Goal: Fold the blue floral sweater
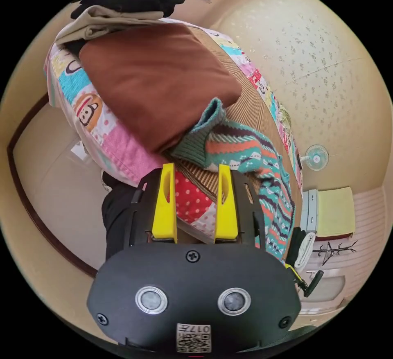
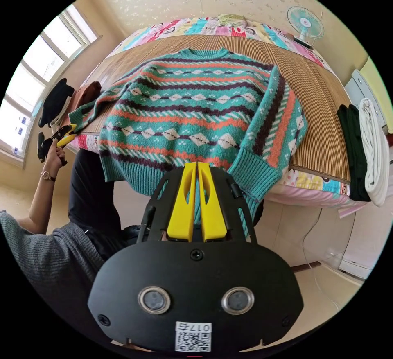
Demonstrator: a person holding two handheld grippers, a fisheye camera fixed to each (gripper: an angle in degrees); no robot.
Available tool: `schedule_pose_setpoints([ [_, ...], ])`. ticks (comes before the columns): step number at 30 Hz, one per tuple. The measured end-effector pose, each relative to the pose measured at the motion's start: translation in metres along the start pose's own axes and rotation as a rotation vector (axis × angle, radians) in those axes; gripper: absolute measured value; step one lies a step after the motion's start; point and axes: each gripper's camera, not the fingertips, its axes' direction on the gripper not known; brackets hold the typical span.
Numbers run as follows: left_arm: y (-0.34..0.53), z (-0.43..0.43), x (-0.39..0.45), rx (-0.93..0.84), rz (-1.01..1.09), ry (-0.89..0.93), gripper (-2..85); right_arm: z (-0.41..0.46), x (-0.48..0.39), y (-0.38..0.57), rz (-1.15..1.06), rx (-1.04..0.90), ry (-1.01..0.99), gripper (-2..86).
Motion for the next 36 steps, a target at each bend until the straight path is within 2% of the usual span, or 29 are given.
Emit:
schedule_pose_setpoints([
  [3,-0.009,0.013,-0.008,-0.021,-0.072,0.117,15.4,-0.01,0.0,0.004,0.004,-0.002,-0.032,0.5],
  [7,-0.013,0.012,-0.011,-0.039,-0.144,0.172,15.2,-0.02,0.003,0.026,-0.003,-0.009,-0.112,0.4],
  [10,-0.004,0.02,-0.011,-0.11,-0.168,0.328,14.6,-0.027,0.017,0.041,0.013,-0.008,-0.192,0.3],
  [13,0.013,0.048,-0.024,-0.184,-0.302,0.486,15.0,-0.035,0.037,0.051,0.059,0.005,-0.267,0.3],
  [15,0.018,0.062,-0.034,-0.119,-0.379,0.582,15.0,-0.042,0.046,0.052,0.072,0.02,-0.304,0.3],
  [18,0.018,0.07,-0.04,-0.044,-0.474,0.632,14.1,-0.054,0.053,0.047,0.054,0.042,-0.309,0.4],
  [21,0.018,0.068,-0.032,-0.015,-0.541,0.574,8.6,-0.069,0.051,0.032,0.0,0.064,-0.234,0.5],
  [23,0.011,0.04,-0.004,0.099,-0.379,0.553,3.7,-0.078,0.048,0.022,-0.031,0.097,-0.178,0.5],
  [24,0.005,0.015,0.023,0.156,-0.264,0.446,3.4,-0.084,0.044,0.016,-0.05,0.117,-0.154,0.5],
  [26,0.002,-0.018,0.069,0.277,-0.099,0.353,3.0,-0.09,0.036,0.007,-0.081,0.132,-0.152,0.4],
  [29,0.004,-0.044,0.163,0.423,0.159,0.33,3.1,-0.095,0.025,0.0,-0.109,0.149,-0.192,0.3],
  [32,0.026,-0.02,0.29,0.399,0.503,0.306,3.5,-0.099,0.021,0.007,-0.098,0.164,-0.24,0.3],
  [34,0.06,0.022,0.364,0.313,0.734,0.308,4.2,-0.103,0.028,0.018,-0.065,0.17,-0.28,0.4],
  [36,0.125,0.106,0.444,0.086,1.056,0.247,6.9,-0.105,0.038,0.03,-0.034,0.174,-0.296,0.5],
])
